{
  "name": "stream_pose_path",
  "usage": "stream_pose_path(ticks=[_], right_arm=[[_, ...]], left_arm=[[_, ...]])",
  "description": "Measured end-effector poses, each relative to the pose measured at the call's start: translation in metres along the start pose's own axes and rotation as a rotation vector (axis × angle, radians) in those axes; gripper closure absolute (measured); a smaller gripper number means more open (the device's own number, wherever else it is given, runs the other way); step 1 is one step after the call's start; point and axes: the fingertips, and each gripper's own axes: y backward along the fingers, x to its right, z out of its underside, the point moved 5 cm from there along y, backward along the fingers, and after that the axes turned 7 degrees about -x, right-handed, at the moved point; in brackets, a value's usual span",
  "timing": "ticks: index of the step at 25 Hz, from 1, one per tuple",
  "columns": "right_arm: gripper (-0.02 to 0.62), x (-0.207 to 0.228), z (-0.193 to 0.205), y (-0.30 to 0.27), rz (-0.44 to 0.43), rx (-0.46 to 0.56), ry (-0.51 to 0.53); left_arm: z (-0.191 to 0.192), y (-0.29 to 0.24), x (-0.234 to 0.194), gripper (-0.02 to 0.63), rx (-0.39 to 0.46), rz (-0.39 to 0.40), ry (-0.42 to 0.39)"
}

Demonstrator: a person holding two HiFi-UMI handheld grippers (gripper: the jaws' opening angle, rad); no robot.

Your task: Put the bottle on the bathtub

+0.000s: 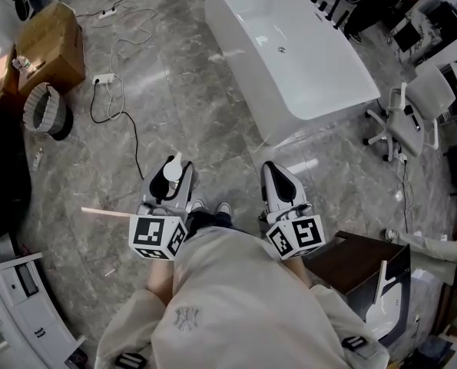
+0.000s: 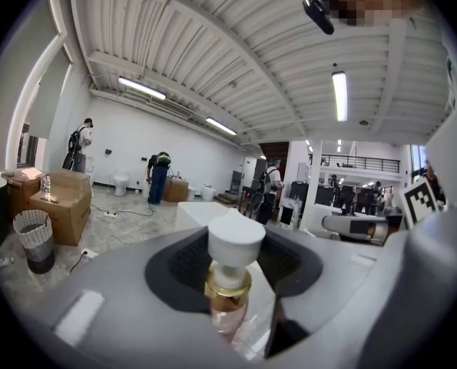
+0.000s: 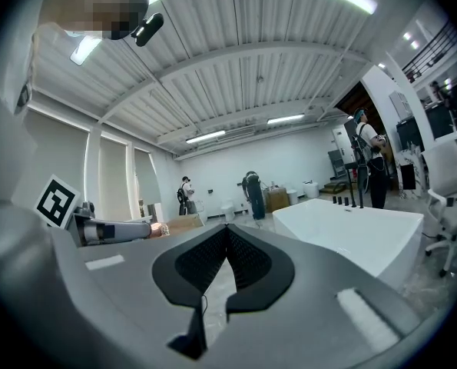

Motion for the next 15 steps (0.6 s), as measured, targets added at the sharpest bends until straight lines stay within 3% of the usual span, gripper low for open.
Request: stream_pose_path(ticks=[15], right_arm=[[0.597, 0.019, 0.001, -0.039, 0.012, -0.052, -0.046]], left_arm=[[-0.014, -0.032, -0.029, 0.391, -0.012, -0.013, 0.046]])
